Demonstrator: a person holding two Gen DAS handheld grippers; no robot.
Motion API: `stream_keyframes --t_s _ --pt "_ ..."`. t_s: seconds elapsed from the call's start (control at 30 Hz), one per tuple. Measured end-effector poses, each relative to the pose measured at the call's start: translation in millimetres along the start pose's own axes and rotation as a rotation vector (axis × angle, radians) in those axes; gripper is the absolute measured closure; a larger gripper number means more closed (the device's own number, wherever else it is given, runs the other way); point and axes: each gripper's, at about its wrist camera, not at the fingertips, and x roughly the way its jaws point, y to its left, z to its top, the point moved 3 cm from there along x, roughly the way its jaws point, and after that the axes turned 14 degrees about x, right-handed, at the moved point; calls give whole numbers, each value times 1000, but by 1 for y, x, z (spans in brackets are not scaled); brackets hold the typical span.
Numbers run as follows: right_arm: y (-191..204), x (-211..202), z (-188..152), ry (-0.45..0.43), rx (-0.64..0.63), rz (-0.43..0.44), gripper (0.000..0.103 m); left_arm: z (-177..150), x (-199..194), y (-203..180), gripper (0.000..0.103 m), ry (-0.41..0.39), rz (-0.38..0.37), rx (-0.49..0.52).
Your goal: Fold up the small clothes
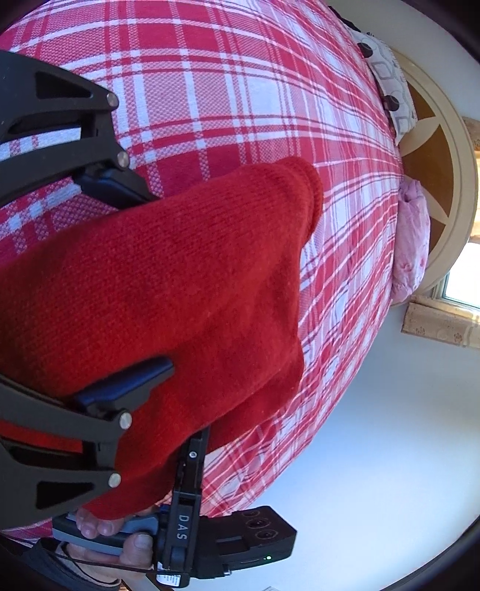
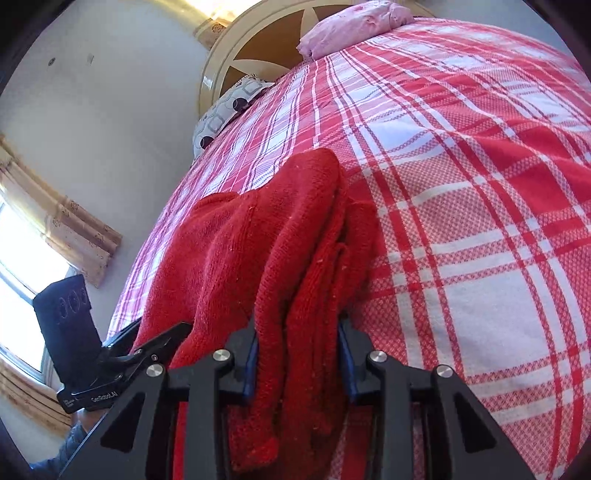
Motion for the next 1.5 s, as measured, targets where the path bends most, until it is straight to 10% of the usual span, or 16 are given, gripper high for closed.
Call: stream_keyframes --t_s 0.4,1.5 --pt "32 -18 -7 -83 -62 -40 75 3 -37 -9 64 -28 88 78" --pt "263 10 -173 98 -324 246 75 -125 -271 74 66 -179 388 -124"
